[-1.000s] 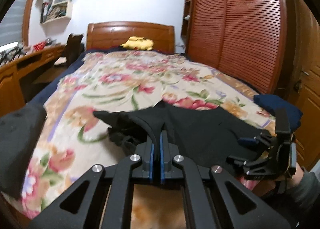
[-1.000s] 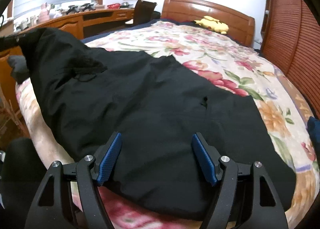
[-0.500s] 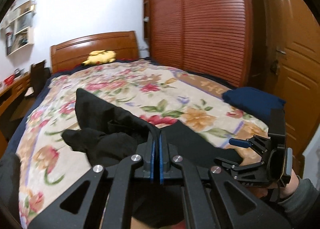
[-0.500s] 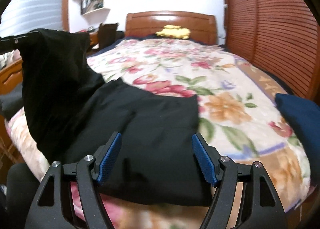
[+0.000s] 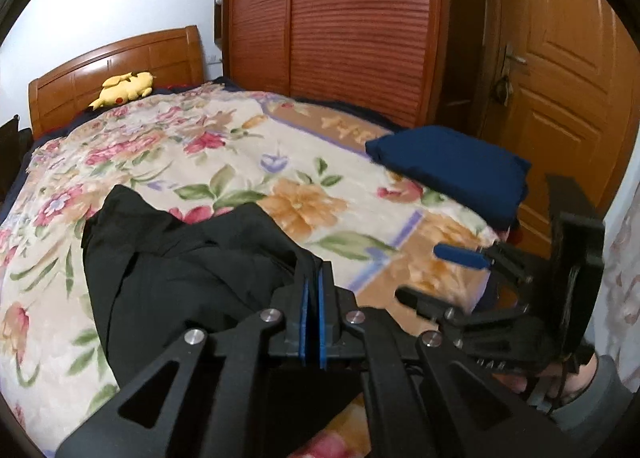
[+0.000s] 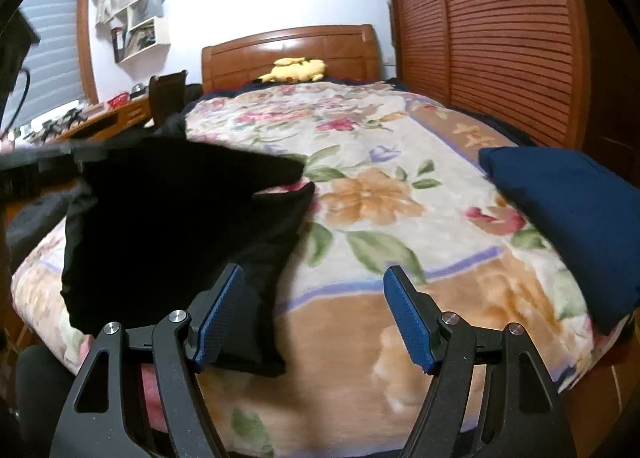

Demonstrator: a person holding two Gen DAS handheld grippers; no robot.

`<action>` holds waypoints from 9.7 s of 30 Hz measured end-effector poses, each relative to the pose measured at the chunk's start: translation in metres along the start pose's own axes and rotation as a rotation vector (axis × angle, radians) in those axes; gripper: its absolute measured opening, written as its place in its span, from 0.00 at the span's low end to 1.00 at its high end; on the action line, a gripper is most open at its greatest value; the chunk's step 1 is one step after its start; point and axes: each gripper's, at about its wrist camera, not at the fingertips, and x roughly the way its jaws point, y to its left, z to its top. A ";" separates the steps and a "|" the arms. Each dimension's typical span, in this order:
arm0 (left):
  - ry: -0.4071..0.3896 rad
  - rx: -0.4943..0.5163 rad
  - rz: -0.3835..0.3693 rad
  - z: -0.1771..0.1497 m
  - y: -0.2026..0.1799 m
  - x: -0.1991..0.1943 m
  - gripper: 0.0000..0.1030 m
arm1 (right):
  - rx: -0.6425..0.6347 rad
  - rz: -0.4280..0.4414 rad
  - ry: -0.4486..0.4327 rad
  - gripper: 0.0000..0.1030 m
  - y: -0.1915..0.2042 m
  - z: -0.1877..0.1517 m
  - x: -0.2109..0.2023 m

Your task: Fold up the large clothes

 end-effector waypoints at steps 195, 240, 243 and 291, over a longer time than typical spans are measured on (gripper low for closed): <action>-0.115 -0.013 0.137 0.162 0.081 0.116 0.06 | -0.112 -0.041 -0.140 0.07 -0.124 0.075 -0.031; -0.053 0.217 -0.184 0.162 -0.133 0.190 0.43 | 0.005 -0.498 -0.232 0.53 -0.285 0.096 -0.134; -0.060 0.211 -0.182 0.145 -0.122 0.176 0.45 | -0.008 -0.471 -0.180 0.53 -0.276 0.101 -0.100; -0.137 0.045 0.027 0.003 0.025 0.007 0.53 | -0.027 -0.202 -0.058 0.83 -0.063 0.065 0.017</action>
